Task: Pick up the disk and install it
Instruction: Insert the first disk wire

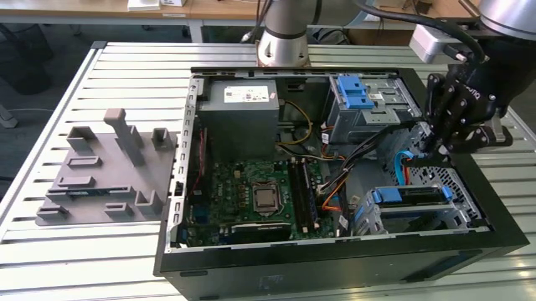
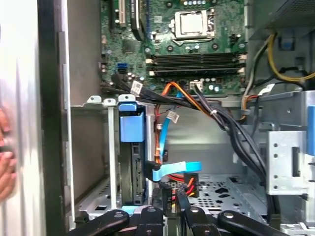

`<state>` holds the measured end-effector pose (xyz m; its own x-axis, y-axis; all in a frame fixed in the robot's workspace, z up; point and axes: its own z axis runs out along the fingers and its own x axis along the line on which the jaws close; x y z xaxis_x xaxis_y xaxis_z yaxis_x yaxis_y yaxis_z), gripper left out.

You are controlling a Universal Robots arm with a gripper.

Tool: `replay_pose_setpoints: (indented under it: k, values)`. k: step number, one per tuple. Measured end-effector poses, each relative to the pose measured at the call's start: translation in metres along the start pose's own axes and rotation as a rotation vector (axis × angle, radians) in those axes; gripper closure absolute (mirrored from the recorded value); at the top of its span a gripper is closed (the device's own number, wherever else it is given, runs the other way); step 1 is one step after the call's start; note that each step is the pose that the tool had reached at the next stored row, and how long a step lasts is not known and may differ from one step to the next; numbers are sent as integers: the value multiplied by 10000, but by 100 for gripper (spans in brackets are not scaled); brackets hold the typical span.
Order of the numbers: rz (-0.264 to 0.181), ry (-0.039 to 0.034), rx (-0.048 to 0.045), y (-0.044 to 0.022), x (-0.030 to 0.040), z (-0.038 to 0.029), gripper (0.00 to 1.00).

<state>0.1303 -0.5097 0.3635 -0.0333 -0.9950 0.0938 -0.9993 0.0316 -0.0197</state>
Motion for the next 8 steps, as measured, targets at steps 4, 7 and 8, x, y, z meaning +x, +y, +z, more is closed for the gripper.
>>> replay_pose_setpoints:
  k: [4,7,8]
  values:
    - [-5,303,10,2,-54,11,75]
    - [-10,591,20,3,-70,26,75]
    - [-12,684,23,3,-73,31,75]
